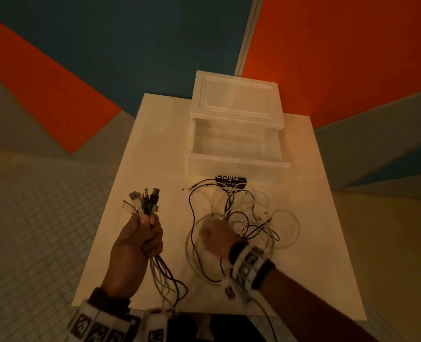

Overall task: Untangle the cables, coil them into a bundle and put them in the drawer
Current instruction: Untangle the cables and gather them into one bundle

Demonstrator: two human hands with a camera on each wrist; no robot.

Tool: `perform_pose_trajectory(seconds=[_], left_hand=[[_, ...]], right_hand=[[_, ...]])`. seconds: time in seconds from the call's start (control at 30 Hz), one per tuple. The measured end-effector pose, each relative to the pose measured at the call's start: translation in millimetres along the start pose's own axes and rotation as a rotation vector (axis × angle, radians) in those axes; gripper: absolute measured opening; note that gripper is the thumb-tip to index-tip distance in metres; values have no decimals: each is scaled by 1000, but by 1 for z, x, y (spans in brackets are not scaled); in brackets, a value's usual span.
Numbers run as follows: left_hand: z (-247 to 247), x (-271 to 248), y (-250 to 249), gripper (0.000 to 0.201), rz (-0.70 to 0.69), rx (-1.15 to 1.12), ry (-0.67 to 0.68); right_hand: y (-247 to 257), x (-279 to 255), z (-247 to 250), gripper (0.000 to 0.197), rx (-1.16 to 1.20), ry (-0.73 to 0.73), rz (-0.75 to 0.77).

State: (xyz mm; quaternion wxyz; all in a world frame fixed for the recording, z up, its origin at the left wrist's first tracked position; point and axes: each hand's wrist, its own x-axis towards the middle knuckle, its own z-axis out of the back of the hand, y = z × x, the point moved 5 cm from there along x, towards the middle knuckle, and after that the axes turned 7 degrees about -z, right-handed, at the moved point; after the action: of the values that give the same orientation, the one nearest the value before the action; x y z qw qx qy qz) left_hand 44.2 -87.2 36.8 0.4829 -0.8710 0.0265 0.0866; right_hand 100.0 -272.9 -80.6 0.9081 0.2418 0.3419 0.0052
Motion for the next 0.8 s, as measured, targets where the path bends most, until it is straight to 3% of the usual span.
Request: perform_pose_trajectory(seconds=[0.07,0.1,0.27,0.47,0.6,0.7,0.8], left_hand=[[-2,2,-3,18,-2,18,-3],[-3,3,-3,18,-4,27,-4],[-7,4,0,20,27,51,-19],[-8,4,0,21,62,51,-32],[-5,7,0,20,66,46,-40],[-2,12,0,17,64,18,-53],[-6,20,-2,16,36,-16,-62]], right_hand=[[-14,35,27,26,38,-279,-103],[-19,46,33,26,7,-316,-144],[-28,79,29,48,-233,-287,-57],[-24,105,44,42,-694,-282,77],[-23,99,65,36,-819,-367,114],[-20,72,100,36,-664,-448,58],[-5,18,152,23,-102,-545,117]])
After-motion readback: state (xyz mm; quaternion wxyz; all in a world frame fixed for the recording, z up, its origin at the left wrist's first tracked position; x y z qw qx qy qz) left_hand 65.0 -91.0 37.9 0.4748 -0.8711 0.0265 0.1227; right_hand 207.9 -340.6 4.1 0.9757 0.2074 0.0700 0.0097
